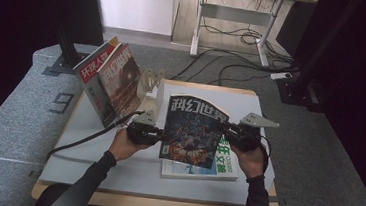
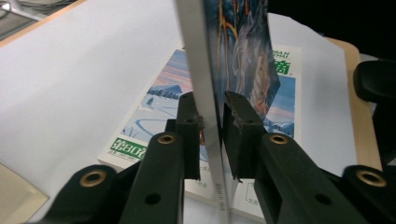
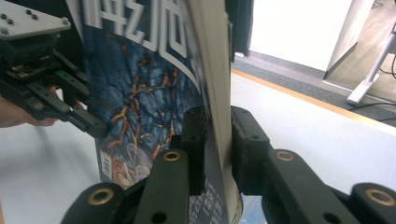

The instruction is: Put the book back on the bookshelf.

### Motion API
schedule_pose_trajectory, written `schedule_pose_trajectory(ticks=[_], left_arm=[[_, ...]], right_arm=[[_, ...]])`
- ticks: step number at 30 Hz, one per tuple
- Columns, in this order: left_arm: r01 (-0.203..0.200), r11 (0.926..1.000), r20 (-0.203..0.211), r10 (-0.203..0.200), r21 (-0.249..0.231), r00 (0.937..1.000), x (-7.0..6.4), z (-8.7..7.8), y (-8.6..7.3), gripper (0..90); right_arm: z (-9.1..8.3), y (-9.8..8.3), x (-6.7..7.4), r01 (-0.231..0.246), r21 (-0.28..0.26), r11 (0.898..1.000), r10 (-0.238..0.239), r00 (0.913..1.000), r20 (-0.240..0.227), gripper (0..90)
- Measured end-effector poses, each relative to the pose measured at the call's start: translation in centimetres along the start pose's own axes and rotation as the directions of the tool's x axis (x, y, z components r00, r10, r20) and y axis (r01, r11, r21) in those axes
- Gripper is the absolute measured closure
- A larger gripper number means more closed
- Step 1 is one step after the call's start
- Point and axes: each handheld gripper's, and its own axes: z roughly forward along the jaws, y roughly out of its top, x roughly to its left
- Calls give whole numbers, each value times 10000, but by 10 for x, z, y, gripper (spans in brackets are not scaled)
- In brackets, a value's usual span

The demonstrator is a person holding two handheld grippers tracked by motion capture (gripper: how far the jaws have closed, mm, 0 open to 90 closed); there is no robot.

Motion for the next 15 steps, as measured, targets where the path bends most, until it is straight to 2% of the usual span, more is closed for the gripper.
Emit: schedule_pose_trajectory(ticks=[4,9,12,15], left_arm=[[-280,9996,-92,281,52,9996,-3,1,7,725],[-105,9993,20,106,-353,9999,0,-1,16,713],[-108,9995,-81,106,-308,9999,1,-1,20,709],[123,9988,-14,-124,-472,9999,4,-1,24,708]], right_arm=[[-1,3,3,29,-136,9999,-31,9999,-118,803],[-1,5,7,173,-161,9997,-176,9997,-185,806],[-2,5,9,262,-171,9995,-265,9994,-200,807],[-2,5,10,268,-170,9995,-272,9994,-195,807]])
